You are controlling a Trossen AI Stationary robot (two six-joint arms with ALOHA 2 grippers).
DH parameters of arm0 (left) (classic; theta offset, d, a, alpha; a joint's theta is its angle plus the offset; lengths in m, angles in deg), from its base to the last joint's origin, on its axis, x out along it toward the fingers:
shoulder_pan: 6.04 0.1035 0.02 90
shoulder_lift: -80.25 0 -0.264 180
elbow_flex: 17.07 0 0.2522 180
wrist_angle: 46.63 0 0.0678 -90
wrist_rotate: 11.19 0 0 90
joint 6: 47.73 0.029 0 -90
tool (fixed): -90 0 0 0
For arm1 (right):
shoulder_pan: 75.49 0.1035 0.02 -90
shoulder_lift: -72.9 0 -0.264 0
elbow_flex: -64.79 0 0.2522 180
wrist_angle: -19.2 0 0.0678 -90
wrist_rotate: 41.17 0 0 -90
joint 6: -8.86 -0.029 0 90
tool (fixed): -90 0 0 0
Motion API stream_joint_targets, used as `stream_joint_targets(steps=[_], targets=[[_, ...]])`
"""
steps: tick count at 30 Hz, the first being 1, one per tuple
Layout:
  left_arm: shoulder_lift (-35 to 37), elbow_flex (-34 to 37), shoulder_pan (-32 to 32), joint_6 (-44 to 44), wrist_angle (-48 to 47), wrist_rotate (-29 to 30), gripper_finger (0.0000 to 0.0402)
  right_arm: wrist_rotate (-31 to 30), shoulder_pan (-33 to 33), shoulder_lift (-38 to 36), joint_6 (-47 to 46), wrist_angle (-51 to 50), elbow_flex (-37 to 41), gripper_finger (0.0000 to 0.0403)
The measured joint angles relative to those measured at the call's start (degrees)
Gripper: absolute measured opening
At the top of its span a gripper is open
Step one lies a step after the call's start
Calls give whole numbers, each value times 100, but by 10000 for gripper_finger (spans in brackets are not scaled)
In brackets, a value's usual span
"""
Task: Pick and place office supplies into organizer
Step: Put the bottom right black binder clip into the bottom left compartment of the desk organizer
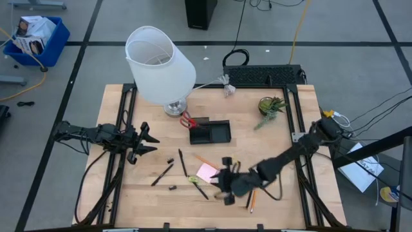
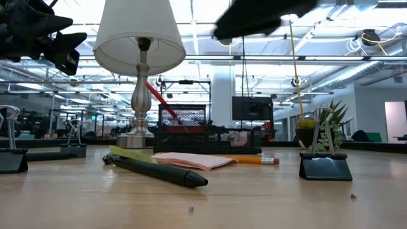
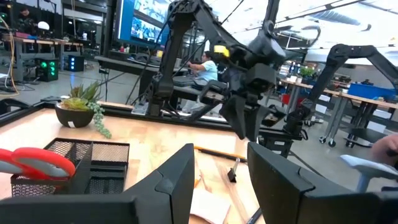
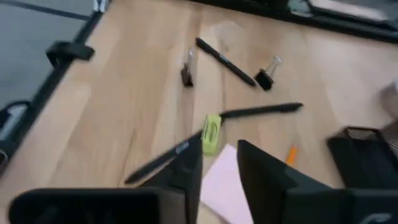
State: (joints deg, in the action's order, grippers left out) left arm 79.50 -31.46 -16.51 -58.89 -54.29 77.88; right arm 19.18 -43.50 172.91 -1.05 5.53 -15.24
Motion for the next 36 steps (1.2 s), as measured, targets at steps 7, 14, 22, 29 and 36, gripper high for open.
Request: stream_joint_targets(steps=[7, 14, 22, 29, 36], targets=[[0, 0, -1, 0, 3, 0, 152, -1107, 491, 0, -1097, 280, 760, 186], [0, 0, 1, 0, 1, -1, 152, -800, 744, 2, -1801, 434, 1227, 221], [0, 0, 0, 0, 3, -1, 152, -931, 978, 2, -1901, 896, 1391, 209], [0, 0, -1, 0, 3, -1, 152, -925, 1085, 0, -2220, 837, 1468, 206], [0, 0, 1, 0, 3, -1, 152, -902, 1129, 2, -2798, 871, 1804, 206]])
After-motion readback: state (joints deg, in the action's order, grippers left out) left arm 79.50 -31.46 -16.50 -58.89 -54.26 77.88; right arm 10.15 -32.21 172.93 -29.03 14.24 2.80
